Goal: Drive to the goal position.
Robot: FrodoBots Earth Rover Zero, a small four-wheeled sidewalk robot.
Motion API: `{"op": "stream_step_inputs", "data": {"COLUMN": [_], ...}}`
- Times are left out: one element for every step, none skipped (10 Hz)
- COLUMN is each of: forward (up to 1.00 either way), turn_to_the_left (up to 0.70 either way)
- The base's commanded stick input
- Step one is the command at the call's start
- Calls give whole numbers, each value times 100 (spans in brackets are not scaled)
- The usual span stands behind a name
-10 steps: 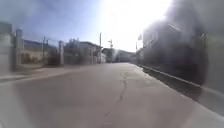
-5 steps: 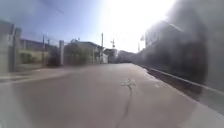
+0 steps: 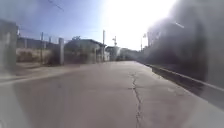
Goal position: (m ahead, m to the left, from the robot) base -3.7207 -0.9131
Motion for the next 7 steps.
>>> {"op": "stream_step_inputs", "data": {"forward": [100,100,100,100,100,100,100], "turn_to_the_left": [0,0,0,0,0,0,0]}}
